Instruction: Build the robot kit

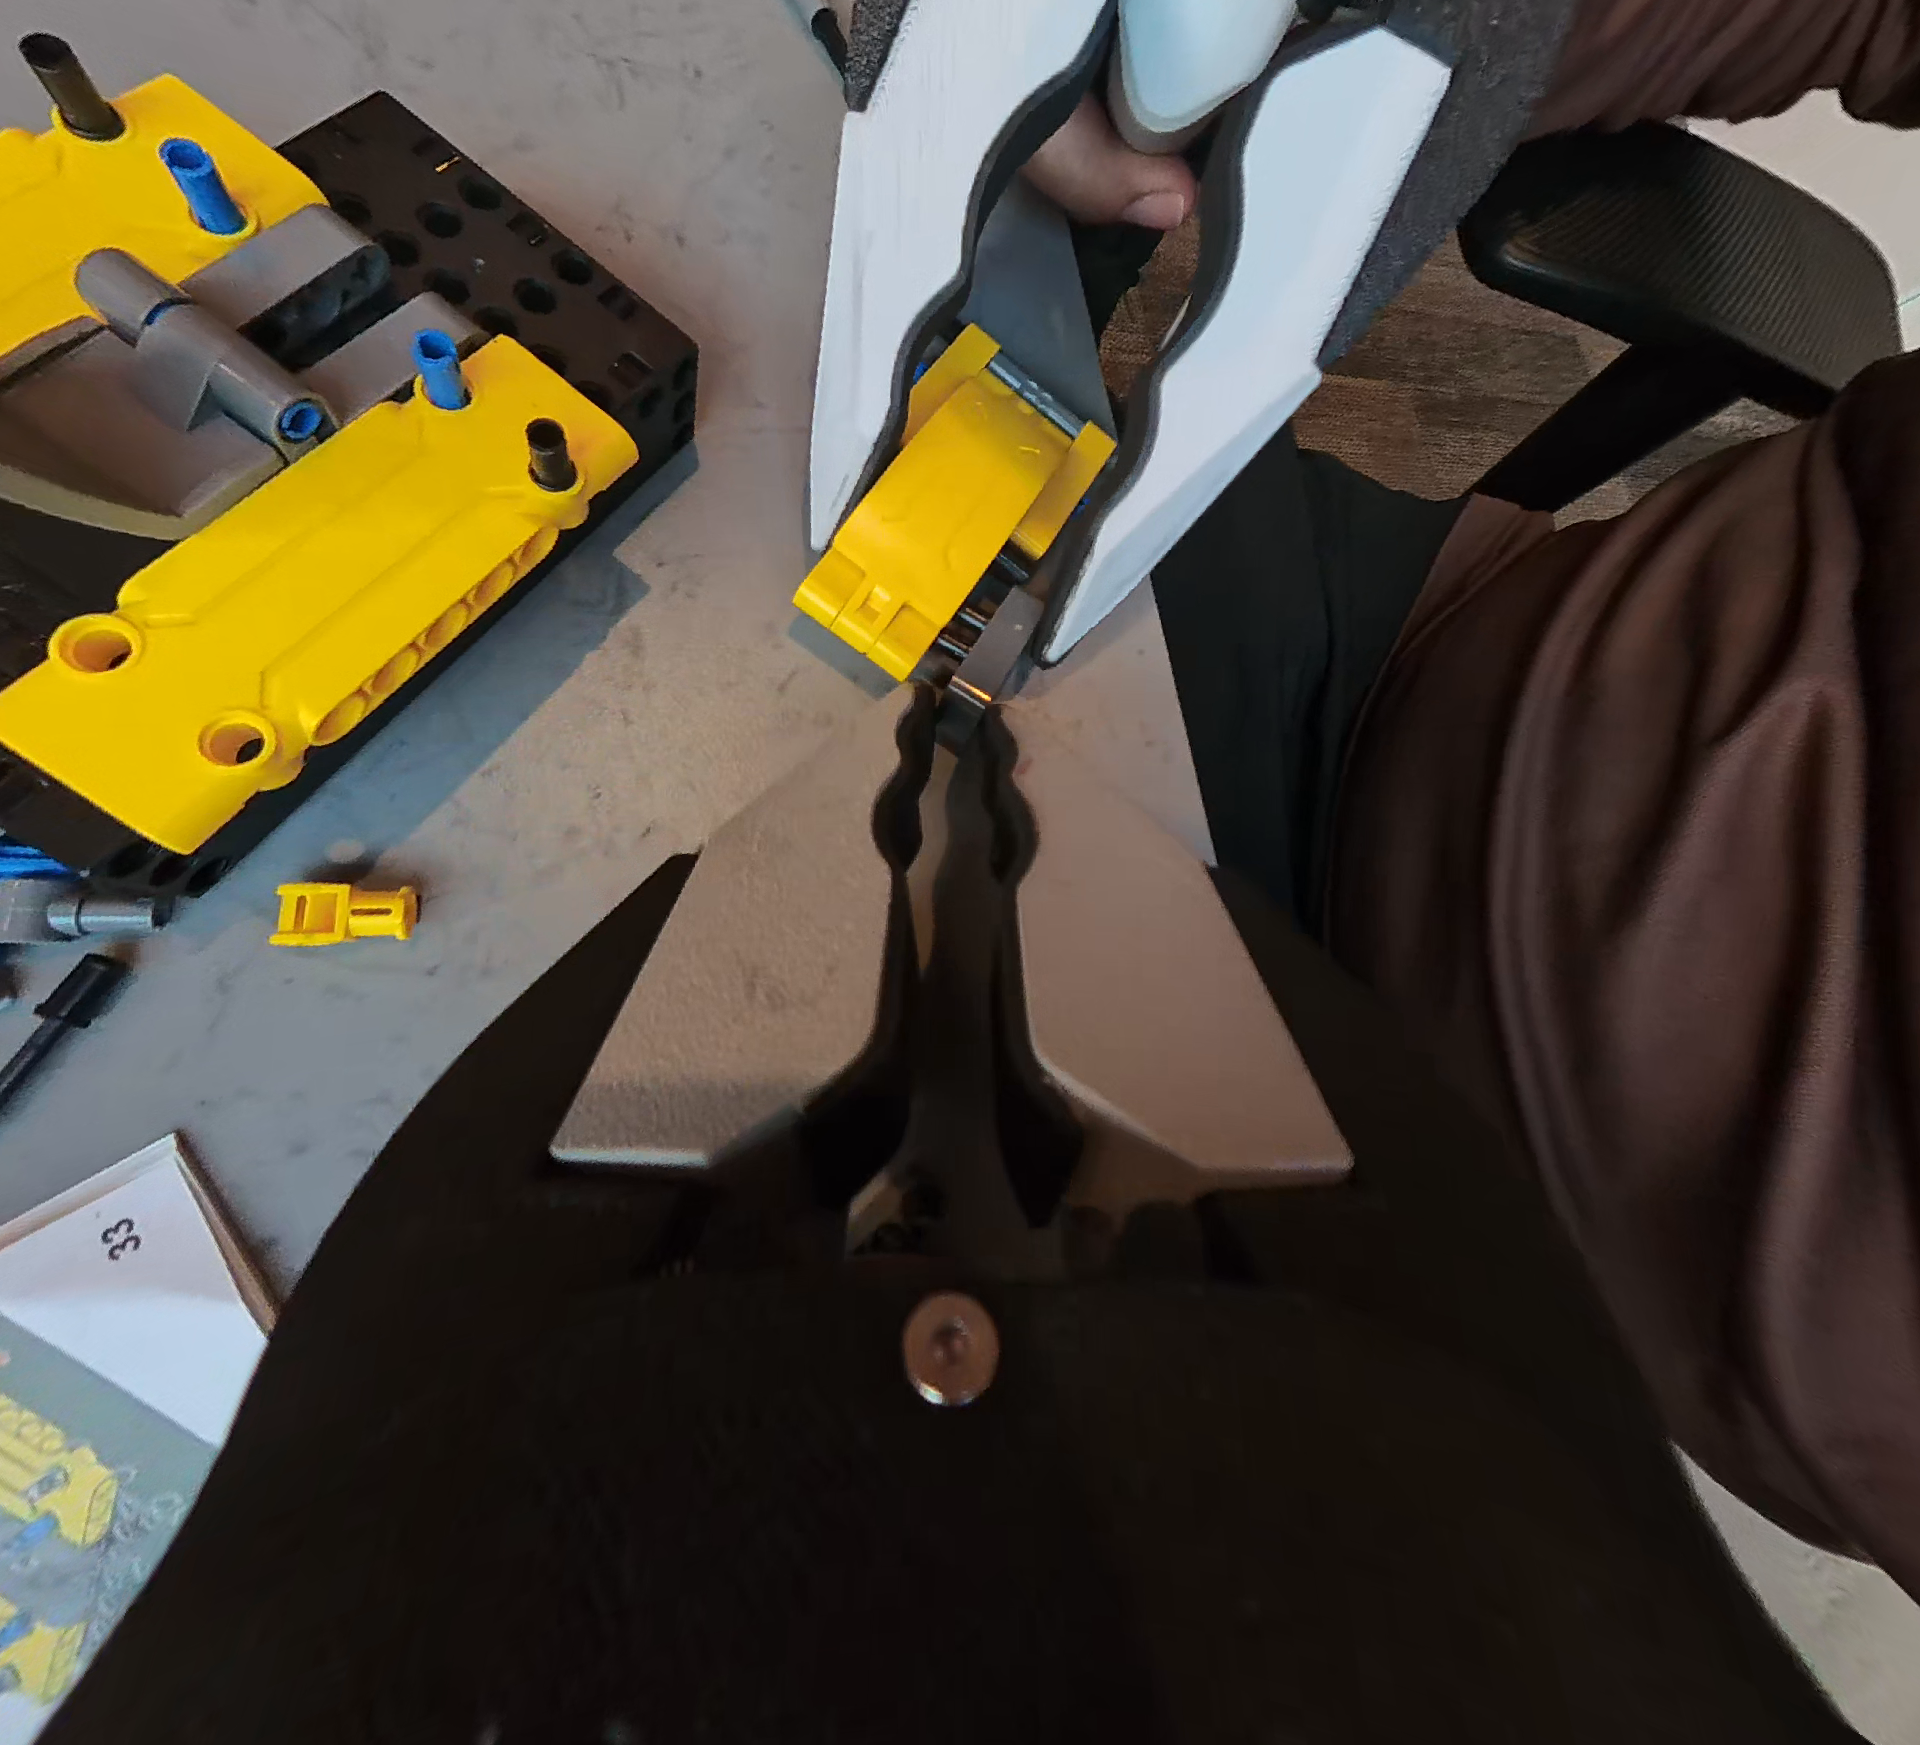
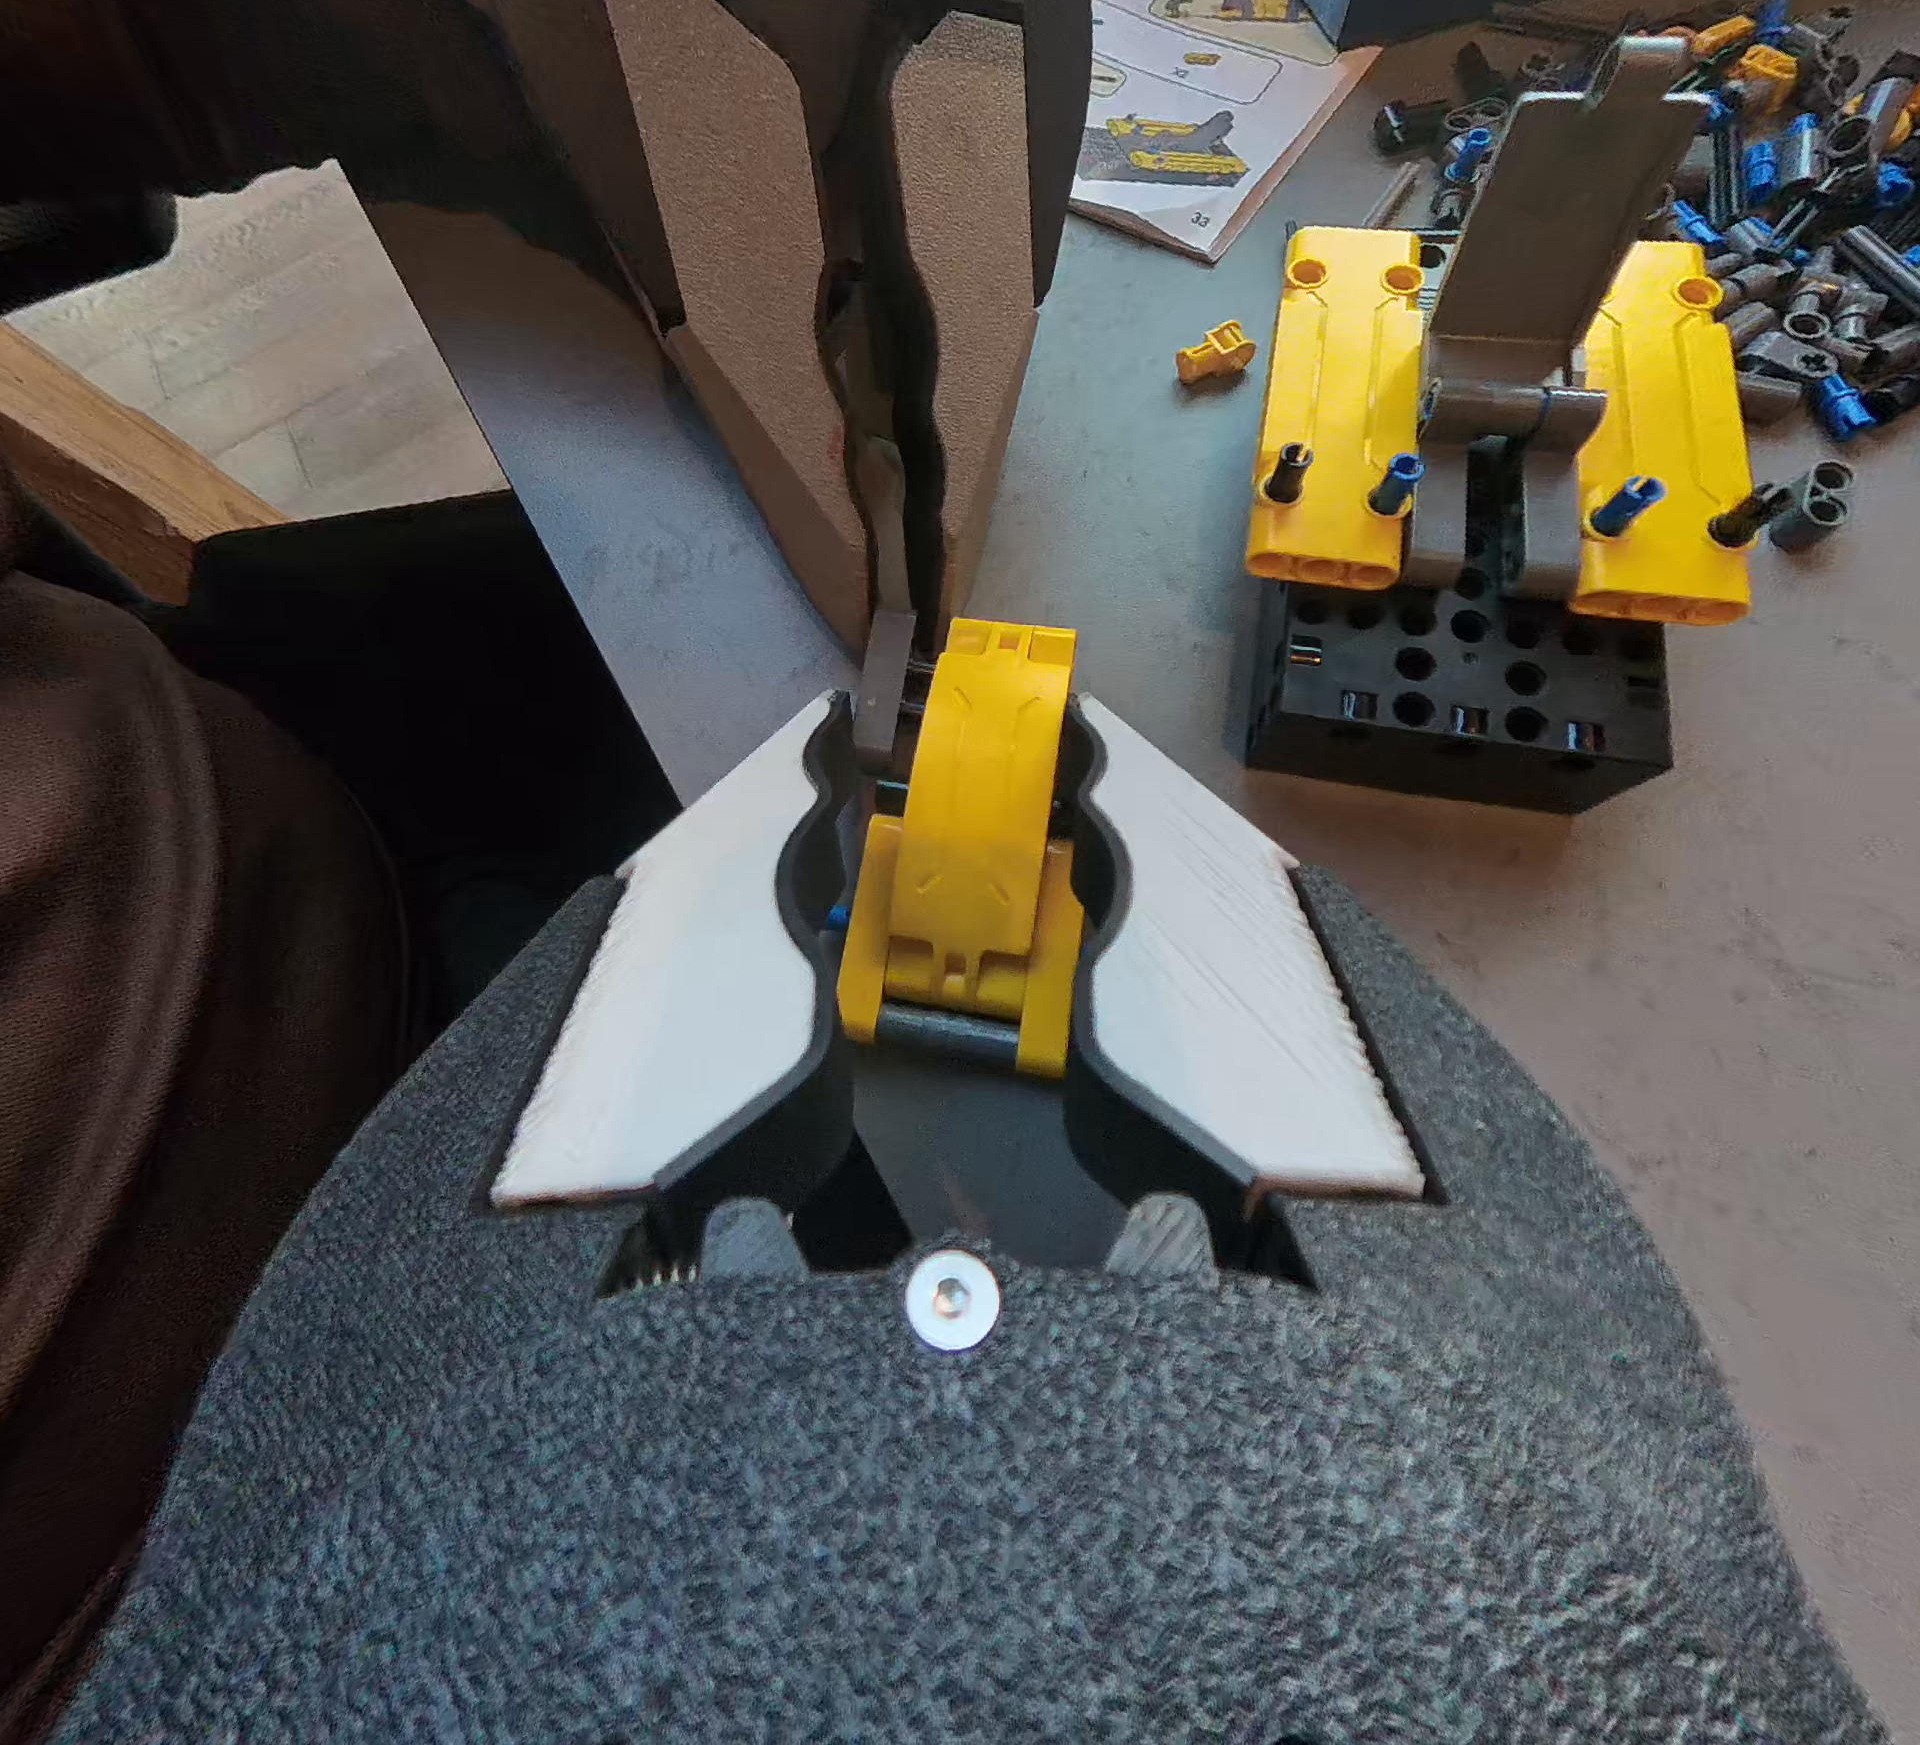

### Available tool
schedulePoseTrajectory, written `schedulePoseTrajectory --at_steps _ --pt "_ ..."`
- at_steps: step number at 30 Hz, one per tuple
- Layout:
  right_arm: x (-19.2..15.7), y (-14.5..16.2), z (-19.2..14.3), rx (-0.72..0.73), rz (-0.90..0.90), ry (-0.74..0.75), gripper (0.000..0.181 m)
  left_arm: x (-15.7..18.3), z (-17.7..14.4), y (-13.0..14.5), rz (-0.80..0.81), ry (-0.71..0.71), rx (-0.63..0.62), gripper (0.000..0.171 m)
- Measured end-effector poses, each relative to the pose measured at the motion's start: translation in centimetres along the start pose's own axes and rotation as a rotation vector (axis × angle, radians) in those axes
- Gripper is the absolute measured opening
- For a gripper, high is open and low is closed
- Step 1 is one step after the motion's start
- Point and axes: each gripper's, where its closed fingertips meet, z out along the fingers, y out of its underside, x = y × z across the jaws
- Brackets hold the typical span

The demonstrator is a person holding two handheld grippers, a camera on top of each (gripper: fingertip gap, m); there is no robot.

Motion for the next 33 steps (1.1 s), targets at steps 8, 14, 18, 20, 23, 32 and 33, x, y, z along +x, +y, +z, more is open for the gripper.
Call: schedulePoseTrajectory --at_steps 8,14,18,20,23,32,33 --pt "0.0 0.0 0.3 -0.036 0.038 -0.018 0.04 -0.1 -0.1 0.0 -0.036 0.012 0.003 0.005" --pt "0.3 -0.1 0.4 -0.037 0.038 -0.015 0.037 -0.2 -0.2 0.0 -0.065 0.009 0.013 0.005" --pt "0.5 -0.1 0.5 -0.031 0.013 0.008 0.036 -0.3 -0.3 0.0 -0.066 -0.011 0.018 0.006" --pt "0.5 -0.1 0.5 -0.031 0.007 0.016 0.037 -0.4 -0.3 -0.1 -0.073 -0.019 0.02 0.006" --pt "0.2 -0.2 0.7 -0.03 -0.02 0.01 0.037 -0.2 -0.7 0.1 -0.06 -0.022 0.004 0.011" --pt "-0.6 0.0 0.6 -0.041 -0.071 -0.057 0.038 -1.0 -0.5 -0.7 0.147 -0.041 -0.081 0.044" --pt "-0.7 0.1 0.5 -0.042 -0.075 -0.063 0.038 -0.7 -0.3 -0.8 0.15 -0.012 -0.08 0.044"
